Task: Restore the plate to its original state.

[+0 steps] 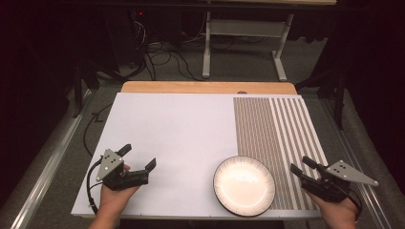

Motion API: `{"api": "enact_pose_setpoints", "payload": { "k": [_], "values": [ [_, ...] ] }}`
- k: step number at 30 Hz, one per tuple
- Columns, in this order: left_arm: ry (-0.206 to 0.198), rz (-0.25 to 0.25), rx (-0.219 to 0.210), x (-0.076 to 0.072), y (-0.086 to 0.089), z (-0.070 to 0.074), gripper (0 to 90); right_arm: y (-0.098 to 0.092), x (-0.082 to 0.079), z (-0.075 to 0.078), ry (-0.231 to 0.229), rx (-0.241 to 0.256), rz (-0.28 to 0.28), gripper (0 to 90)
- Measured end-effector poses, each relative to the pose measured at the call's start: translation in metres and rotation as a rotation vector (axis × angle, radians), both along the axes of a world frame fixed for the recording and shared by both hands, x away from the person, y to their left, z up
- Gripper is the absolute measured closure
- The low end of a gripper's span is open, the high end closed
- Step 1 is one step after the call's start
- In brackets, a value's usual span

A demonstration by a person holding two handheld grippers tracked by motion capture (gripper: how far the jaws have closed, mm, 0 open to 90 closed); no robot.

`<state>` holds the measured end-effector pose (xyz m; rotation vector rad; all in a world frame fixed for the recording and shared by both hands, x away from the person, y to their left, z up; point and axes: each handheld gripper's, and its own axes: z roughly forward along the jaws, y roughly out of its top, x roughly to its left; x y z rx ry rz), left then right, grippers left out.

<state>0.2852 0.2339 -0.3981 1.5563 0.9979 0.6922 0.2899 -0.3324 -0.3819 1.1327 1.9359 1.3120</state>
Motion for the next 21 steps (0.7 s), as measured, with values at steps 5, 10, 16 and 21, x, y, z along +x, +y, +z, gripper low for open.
{"api": "enact_pose_setpoints", "payload": {
  "k": [5, 10, 16, 21],
  "values": [
    [-0.003, -0.006, 0.003, -0.002, -0.003, 0.001, 0.3, -0.011, -0.003, 0.006, -0.052, 0.042, -0.043, 24.8],
    [-0.009, -0.026, 0.01, -0.004, -0.008, 0.004, 0.2, -0.012, -0.004, 0.01, -0.085, 0.064, -0.045, 0.4],
    [-0.012, -0.029, 0.013, -0.004, -0.009, 0.004, 0.2, -0.008, -0.005, 0.012, -0.099, 0.039, -0.053, 0.3],
    [-0.002, -0.027, -0.007, -0.004, -0.007, 0.001, 0.2, -0.006, -0.004, 0.012, -0.095, 0.046, -0.046, 0.3]
  ]
}}
